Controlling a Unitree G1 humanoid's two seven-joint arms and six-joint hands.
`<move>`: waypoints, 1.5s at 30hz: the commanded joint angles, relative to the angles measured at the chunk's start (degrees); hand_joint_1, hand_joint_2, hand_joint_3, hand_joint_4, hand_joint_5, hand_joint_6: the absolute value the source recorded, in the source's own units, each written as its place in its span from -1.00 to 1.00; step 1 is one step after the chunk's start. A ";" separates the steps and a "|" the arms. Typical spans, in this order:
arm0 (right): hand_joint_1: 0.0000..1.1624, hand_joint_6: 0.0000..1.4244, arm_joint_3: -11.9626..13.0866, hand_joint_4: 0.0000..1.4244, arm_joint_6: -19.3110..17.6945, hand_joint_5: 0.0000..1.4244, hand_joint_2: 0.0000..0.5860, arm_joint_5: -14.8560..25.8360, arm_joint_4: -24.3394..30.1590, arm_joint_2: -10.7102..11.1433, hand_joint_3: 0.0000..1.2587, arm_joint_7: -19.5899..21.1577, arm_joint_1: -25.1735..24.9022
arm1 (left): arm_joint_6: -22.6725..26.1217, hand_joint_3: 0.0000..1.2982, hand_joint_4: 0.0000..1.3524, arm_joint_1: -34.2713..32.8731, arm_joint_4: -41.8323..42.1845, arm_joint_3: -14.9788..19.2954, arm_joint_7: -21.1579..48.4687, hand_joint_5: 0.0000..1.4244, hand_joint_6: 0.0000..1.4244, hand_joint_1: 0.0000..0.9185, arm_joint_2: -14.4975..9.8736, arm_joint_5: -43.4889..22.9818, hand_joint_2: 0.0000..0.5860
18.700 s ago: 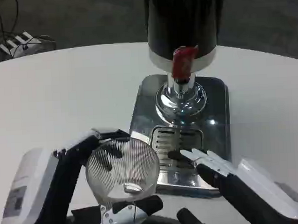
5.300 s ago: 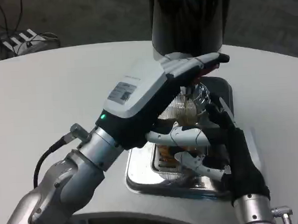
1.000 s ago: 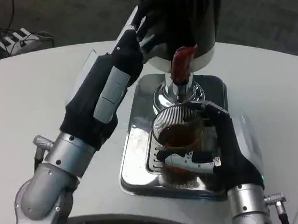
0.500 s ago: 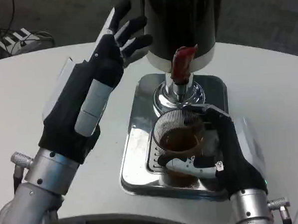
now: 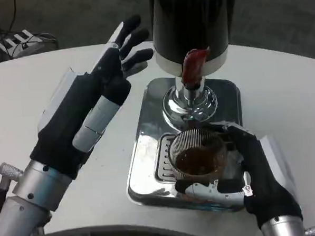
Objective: Grasp the cup under the faucet to collect the drink, then remove the cup.
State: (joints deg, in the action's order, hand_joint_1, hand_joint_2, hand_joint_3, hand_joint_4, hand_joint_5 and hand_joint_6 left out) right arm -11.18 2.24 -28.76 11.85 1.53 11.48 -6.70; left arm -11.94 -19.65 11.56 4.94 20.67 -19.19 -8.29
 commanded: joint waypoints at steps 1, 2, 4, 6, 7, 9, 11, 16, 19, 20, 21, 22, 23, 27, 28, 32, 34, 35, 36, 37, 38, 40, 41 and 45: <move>0.71 0.95 -0.13 0.43 0.76 0.67 -0.57 1.42 5.55 -0.49 0.42 -2.01 2.12 | -2.50 -0.94 -1.00 2.25 -1.02 0.63 1.49 -0.87 -0.94 -1.00 -1.76 0.89 -0.86; 0.71 0.95 -0.14 0.43 1.04 0.67 -0.58 1.68 6.49 -0.54 0.42 -2.44 2.90 | -2.98 -0.95 -1.00 2.84 -1.12 0.87 1.55 -0.89 -0.95 -1.00 -2.05 1.08 -0.86; 0.71 0.95 -0.18 0.43 1.43 0.67 -0.59 2.31 7.97 -0.77 0.42 -3.08 4.13 | -4.17 -0.96 -1.00 4.50 -1.12 1.28 1.74 -0.90 -0.98 -1.00 -2.82 1.85 -0.86; 0.71 0.95 -0.31 0.43 1.62 0.67 -0.59 2.27 9.04 -0.77 0.42 -3.60 4.82 | -5.17 -0.96 -1.00 5.77 -1.05 1.49 1.76 -0.90 -0.98 -1.00 -3.36 2.42 -0.86; 0.71 0.95 -0.36 0.43 1.62 0.67 -0.59 2.30 9.61 -0.71 0.42 -3.84 5.13 | -5.83 -0.96 -1.00 6.55 -1.02 1.62 1.71 -0.90 -0.98 -1.00 -3.62 2.88 -0.86; 0.71 0.95 -0.27 0.43 1.80 0.67 -0.60 2.46 10.63 -0.74 0.42 -4.28 5.54 | -7.30 -0.96 -1.00 7.85 -1.02 1.76 1.56 -0.92 -1.00 -1.00 -4.19 4.17 -0.86; 0.71 0.95 0.16 0.43 2.28 0.67 -0.60 2.93 11.86 -0.87 0.42 -4.77 5.81 | -9.32 -0.96 -1.00 9.07 -1.09 1.75 1.41 -0.92 -1.00 -1.00 -4.96 6.08 -0.86; 0.72 0.96 1.27 0.44 3.76 0.67 -0.60 4.37 14.62 -0.76 0.43 -6.48 6.30 | -17.26 -0.98 -1.00 13.25 -2.50 1.87 -0.14 -0.93 -1.00 -1.00 -6.83 12.73 -0.86; 0.72 0.97 1.94 0.45 4.52 0.67 -0.60 5.01 16.14 -0.43 0.43 -7.78 6.53 | -20.26 -1.00 -1.00 14.77 -3.62 1.96 -0.91 -0.93 -1.00 -1.00 -7.69 15.41 -0.84; 0.72 0.97 2.22 0.45 4.65 0.67 -0.60 5.13 16.77 -0.20 0.43 -8.23 6.63 | -21.06 -1.00 -1.00 15.03 -4.00 1.94 -1.17 -0.93 -1.00 -1.00 -7.93 16.08 -0.84; 0.73 0.97 2.55 0.45 4.81 0.67 -0.60 5.37 17.47 0.02 0.44 -8.67 6.78 | -21.85 -1.00 -1.00 15.26 -4.38 1.94 -1.46 -0.93 -1.00 -1.00 -8.18 16.92 -0.84; 0.73 0.97 2.78 0.45 4.94 0.67 -0.60 5.49 17.95 0.13 0.44 -8.99 6.88 | -22.96 -1.00 -1.00 15.68 -4.82 2.00 -2.03 -0.94 -1.00 -1.00 -8.52 18.46 -0.84; 0.73 0.97 3.02 0.45 5.29 0.67 -0.60 5.68 18.58 0.26 0.44 -9.42 7.01 | -23.76 -1.00 -1.00 15.98 -5.16 2.03 -2.47 -0.94 -1.00 -1.00 -8.76 19.55 -0.84; 0.73 0.97 3.71 0.45 6.49 0.67 -0.60 6.51 21.38 0.85 0.44 -10.98 7.87 | -26.96 -1.00 -1.00 17.13 -6.00 2.22 -4.75 -0.96 -1.00 -1.00 -9.91 24.25 -0.83; 0.73 0.97 3.70 0.45 7.12 0.68 -0.60 6.70 22.35 1.04 0.44 -11.62 8.07 | -27.85 -1.00 -1.00 17.68 -5.99 2.35 -5.57 -0.96 -1.00 -1.00 -10.19 25.84 -0.83; 0.72 0.99 3.16 0.45 8.04 0.69 -0.60 6.85 25.23 1.21 0.44 -13.03 9.51 | -29.45 -1.00 -1.00 19.65 -5.82 2.53 -8.16 -1.00 -1.00 -1.00 -10.91 30.85 -0.82; 0.72 0.99 3.01 0.45 8.53 0.69 -0.61 6.88 26.52 1.25 0.44 -13.62 10.28 | -29.10 -1.00 -1.00 20.24 -5.70 2.31 -8.53 -1.00 -1.00 -1.00 -11.33 32.11 -0.81; 0.72 0.99 2.94 0.45 8.93 0.69 -0.61 6.98 27.24 1.24 0.44 -13.98 10.71 | -28.75 -1.00 -1.00 20.56 -5.56 2.22 -8.60 -1.00 -1.00 -1.00 -11.52 32.61 -0.81; 0.72 0.99 2.88 0.45 9.28 0.69 -0.62 7.04 27.77 1.22 0.44 -14.26 11.01 | -28.37 -1.00 -1.00 20.90 -5.39 2.13 -8.62 -1.00 -1.00 -1.00 -11.72 33.01 -0.80; 0.72 0.99 2.79 0.45 9.51 0.69 -0.62 6.98 28.57 1.44 0.44 -14.72 11.48 | -27.79 -1.00 -1.00 21.54 -4.83 2.16 -8.60 -1.00 -1.00 -1.00 -11.92 33.68 -0.79; 0.72 0.99 2.76 0.45 9.71 0.69 -0.62 6.91 29.42 1.78 0.44 -15.22 12.00 | -27.28 -1.00 -1.00 22.18 -4.16 2.21 -8.59 -1.00 -1.00 -1.00 -12.08 34.35 -0.78; 0.72 0.99 2.67 0.45 10.11 0.69 -0.62 7.43 31.38 2.43 0.44 -16.47 13.52 | -26.57 -1.00 -1.00 23.07 -3.00 2.25 -8.59 -1.00 -1.00 -1.00 -12.30 35.29 -0.77; 0.72 0.99 2.59 0.45 10.37 0.69 -0.63 7.76 32.67 2.77 0.44 -17.15 14.48 | -26.26 -1.00 -1.00 23.54 -2.28 2.20 -8.47 -1.00 -1.00 -1.00 -12.47 35.65 -0.74; 0.71 0.99 2.38 0.45 11.62 0.69 -0.63 8.90 36.23 3.31 0.44 -18.69 17.34 | -25.50 -1.00 -1.00 25.82 0.46 1.86 -7.83 -1.00 -1.00 -1.00 -13.22 36.51 -0.73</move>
State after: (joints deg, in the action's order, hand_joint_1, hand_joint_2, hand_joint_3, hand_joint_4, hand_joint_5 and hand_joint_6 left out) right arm -8.41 13.91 -21.28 44.33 5.03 -6.58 9.33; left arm -37.89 4.46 10.51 7.09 12.63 -31.45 27.60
